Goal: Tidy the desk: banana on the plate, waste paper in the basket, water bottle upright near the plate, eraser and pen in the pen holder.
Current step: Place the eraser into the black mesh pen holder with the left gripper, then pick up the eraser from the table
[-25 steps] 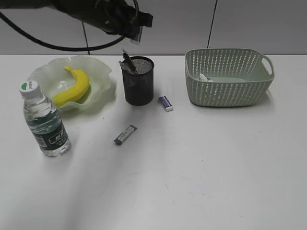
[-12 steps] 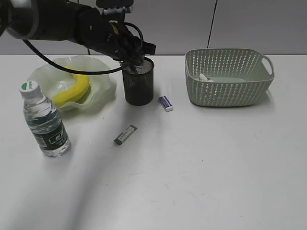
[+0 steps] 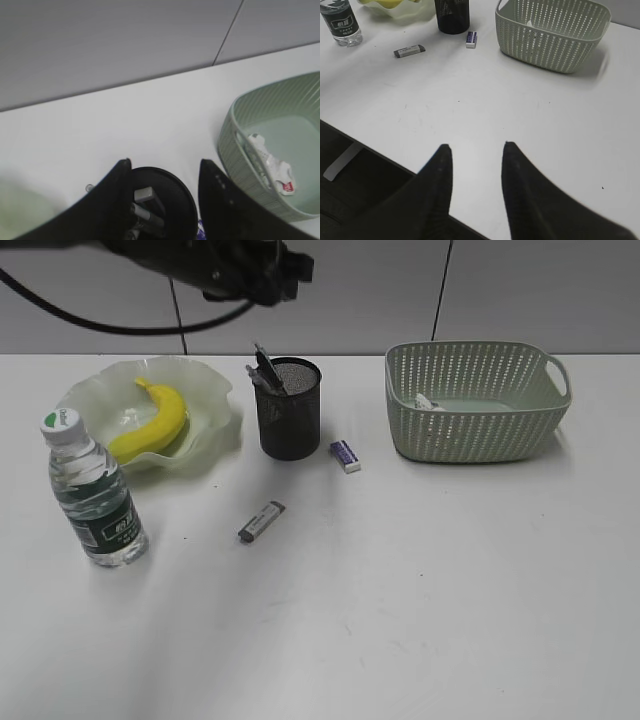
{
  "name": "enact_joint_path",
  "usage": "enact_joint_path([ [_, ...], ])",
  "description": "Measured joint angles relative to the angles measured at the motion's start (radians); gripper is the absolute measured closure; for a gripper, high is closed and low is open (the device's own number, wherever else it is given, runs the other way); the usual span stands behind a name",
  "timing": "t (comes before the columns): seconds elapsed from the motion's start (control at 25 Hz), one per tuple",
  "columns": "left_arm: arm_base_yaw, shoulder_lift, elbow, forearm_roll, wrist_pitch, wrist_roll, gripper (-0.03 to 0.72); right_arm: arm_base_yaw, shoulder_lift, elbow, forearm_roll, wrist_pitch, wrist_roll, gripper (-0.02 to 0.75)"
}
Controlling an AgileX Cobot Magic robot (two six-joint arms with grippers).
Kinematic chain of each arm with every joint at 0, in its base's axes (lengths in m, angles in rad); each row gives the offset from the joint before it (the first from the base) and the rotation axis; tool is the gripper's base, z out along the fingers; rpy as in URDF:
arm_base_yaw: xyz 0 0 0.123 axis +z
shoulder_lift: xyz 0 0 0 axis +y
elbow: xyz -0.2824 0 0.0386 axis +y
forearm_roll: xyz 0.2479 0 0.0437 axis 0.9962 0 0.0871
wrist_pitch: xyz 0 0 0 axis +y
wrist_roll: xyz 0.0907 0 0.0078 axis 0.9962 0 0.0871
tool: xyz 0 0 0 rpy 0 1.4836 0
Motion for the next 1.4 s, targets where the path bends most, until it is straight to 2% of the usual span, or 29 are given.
enact_joint_path([
  [0.12, 0.000, -0.119, 0.000, 0.015, 0.111, 0.000, 0.358, 0.000, 0.000, 0.000, 0.000, 0.000, 0.000, 0.461],
  [0.48, 0.000, -0.549, 0.000, 0.055, 0.649, 0.000, 0.358, 0.000, 0.000, 0.000, 0.000, 0.000, 0.001, 0.461],
  [0.76, 0.000, -0.881, 0.032, 0.128, 0.921, 0.000, 0.358, 0.000, 0.000, 0.000, 0.000, 0.000, 0.001, 0.461],
  [0.92, 0.000, -1.105, 0.186, 0.132, 0.945, 0.000, 0.358, 0.000, 0.000, 0.000, 0.000, 0.000, -0.001, 0.461],
  [1.28, 0.000, -1.553, 0.779, 0.091, 0.915, 0.005, 0.359, 0.000, 0.017, 0.000, 0.000, 0.000, 0.000, 0.461],
  [1.4, 0.000, -1.664, 0.920, 0.086, 0.909, 0.017, 0.359, 0.000, 0.041, 0.000, 0.000, 0.000, 0.000, 0.461],
])
